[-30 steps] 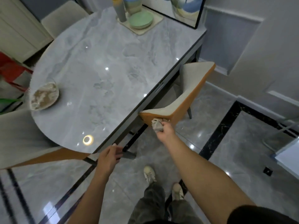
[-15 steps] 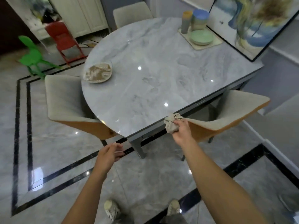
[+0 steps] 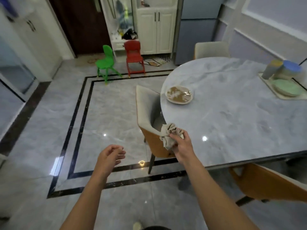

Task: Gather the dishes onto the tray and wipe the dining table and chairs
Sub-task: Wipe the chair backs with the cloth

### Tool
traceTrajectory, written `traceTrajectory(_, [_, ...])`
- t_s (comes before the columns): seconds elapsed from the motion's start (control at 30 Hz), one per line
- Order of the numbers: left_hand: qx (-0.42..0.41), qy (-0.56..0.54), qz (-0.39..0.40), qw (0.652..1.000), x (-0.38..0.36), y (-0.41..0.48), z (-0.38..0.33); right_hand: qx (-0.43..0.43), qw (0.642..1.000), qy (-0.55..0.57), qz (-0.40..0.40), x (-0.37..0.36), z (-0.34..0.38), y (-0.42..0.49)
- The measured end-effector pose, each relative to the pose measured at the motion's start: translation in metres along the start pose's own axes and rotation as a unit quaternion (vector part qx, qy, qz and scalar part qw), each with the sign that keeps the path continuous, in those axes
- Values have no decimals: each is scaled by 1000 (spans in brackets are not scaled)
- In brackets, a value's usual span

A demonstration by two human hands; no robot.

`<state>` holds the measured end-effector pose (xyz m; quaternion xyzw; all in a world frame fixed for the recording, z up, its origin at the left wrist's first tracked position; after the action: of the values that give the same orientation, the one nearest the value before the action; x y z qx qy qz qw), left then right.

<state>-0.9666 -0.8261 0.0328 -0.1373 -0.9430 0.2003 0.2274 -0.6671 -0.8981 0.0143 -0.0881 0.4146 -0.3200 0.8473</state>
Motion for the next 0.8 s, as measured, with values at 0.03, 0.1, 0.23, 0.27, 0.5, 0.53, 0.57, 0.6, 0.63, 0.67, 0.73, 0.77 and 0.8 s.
traceTrajectory(0.03, [-1, -7, -8, 1000, 18, 9, 3, -14, 1000, -1, 12, -19, -13, 1])
traceTrajectory(0.1, [-9, -16, -24, 1000, 45, 25, 5, -39, 998, -1, 40, -55, -34, 5])
traceTrajectory(0.23, [-25, -32, -30, 999, 78, 58, -3, -53, 995, -36, 75, -116, -58, 25])
traceTrajectory(0.27, [-25, -39, -31, 998, 85, 69, -6, -51, 995, -46, 78, -130, -62, 33])
traceTrajectory(0.5, [-27, -34, -37, 998, 126, 157, -14, -40, 993, -77, 78, -205, -93, 107])
traceTrajectory(0.53, [-26, -30, -40, 998, 135, 176, -15, -49, 993, -74, 79, -217, -99, 123])
traceTrajectory(0.57, [-24, -26, -43, 998, 142, 191, -16, -59, 992, -76, 77, -224, -103, 136])
traceTrajectory(0.6, [-22, -22, -45, 999, 152, 216, -19, -68, 992, -80, 74, -237, -109, 158])
traceTrajectory(0.63, [-18, -13, -43, 999, 160, 234, -21, -73, 991, -90, 72, -245, -113, 174])
traceTrajectory(0.67, [-17, -3, -38, 999, 167, 253, -24, -75, 989, -102, 70, -254, -117, 192])
traceTrajectory(0.73, [-4, 17, -28, 999, 184, 297, -29, -85, 989, -111, 58, -273, -130, 231])
traceTrajectory(0.77, [4, 22, -26, 999, 195, 325, -35, -89, 989, -103, 49, -287, -137, 253])
traceTrajectory(0.8, [11, 24, -24, 999, 202, 340, -38, -92, 990, -94, 45, -296, -141, 265])
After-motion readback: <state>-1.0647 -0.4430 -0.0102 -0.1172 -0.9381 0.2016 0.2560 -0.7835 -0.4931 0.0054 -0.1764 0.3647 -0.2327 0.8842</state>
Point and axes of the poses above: each hand's wrist, its own y-axis towards the middle knuckle, its own x-axis out of the back of the hand, z = x × y, the point moved 5 cm from there along y, towards the middle knuckle, and after that the axes turned 15 degrees about y, right-handed, at the moved point
